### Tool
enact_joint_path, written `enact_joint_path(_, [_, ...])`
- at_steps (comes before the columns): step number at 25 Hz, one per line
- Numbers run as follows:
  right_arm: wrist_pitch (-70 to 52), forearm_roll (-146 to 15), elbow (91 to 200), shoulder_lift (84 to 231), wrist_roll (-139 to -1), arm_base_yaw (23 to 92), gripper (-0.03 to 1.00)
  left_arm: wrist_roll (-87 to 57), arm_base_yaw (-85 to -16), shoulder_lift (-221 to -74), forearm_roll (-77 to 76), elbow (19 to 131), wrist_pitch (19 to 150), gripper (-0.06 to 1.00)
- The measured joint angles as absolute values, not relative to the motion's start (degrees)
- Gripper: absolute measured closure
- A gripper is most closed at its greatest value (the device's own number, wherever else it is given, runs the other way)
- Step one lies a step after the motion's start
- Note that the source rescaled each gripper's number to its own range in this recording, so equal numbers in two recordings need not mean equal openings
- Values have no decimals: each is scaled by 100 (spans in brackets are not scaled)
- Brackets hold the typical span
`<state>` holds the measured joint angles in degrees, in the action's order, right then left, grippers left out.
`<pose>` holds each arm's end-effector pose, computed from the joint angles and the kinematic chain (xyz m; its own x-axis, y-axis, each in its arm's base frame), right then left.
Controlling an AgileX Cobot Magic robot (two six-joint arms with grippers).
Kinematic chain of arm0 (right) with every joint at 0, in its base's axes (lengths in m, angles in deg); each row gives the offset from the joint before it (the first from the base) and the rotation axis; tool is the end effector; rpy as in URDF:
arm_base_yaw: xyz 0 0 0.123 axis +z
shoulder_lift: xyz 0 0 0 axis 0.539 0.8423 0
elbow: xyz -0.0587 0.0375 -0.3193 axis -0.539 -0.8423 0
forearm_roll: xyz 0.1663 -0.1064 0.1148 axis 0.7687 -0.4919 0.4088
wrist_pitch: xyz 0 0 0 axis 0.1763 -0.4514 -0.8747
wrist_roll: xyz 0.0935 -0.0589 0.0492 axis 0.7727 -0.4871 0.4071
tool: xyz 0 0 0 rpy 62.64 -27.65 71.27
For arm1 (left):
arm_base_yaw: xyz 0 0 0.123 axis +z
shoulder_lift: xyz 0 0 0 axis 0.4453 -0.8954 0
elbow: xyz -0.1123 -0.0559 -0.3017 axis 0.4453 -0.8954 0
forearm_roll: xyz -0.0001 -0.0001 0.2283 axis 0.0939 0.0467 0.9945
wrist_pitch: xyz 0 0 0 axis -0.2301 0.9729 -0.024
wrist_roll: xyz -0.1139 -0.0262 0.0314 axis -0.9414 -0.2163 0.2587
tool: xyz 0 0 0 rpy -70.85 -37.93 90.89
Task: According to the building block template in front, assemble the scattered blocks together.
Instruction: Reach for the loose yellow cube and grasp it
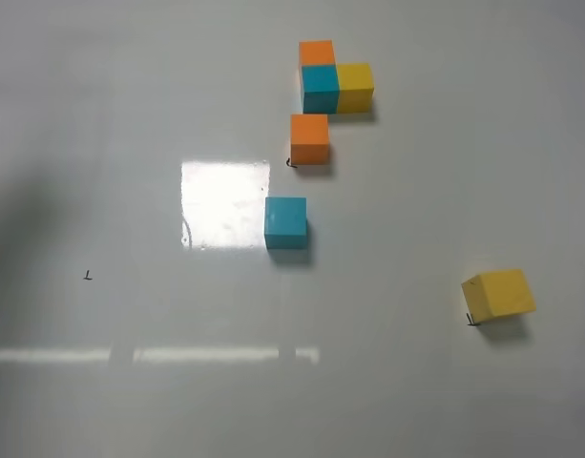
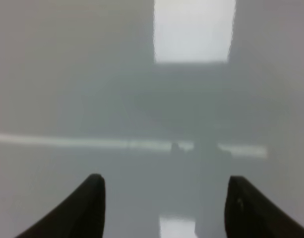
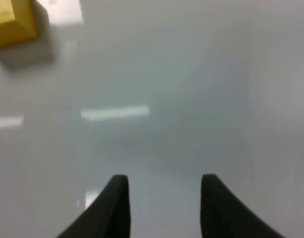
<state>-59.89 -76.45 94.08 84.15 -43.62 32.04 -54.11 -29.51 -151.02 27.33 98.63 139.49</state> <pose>-0.0417 -0.0052 0.2535 -0.4387 0.0418 -0.8977 0.0675 0.9976 0.0134 0.2514 0.0117 0.5347 -0.4469 0.0651 -0.8922 -0.1156 0.9848 0.1297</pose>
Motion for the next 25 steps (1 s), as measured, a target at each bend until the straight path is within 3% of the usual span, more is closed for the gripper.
enact_joint_path(13, [-5989, -7645, 9408, 8415, -4360, 3204, 82, -5509, -2951, -14437, 2700, 9509, 14176, 63])
enact_joint_path(25, [-5989, -7645, 9408, 8415, -4360, 3204, 90, -6273, -2951, -11384, 2863, 5590, 13582, 66])
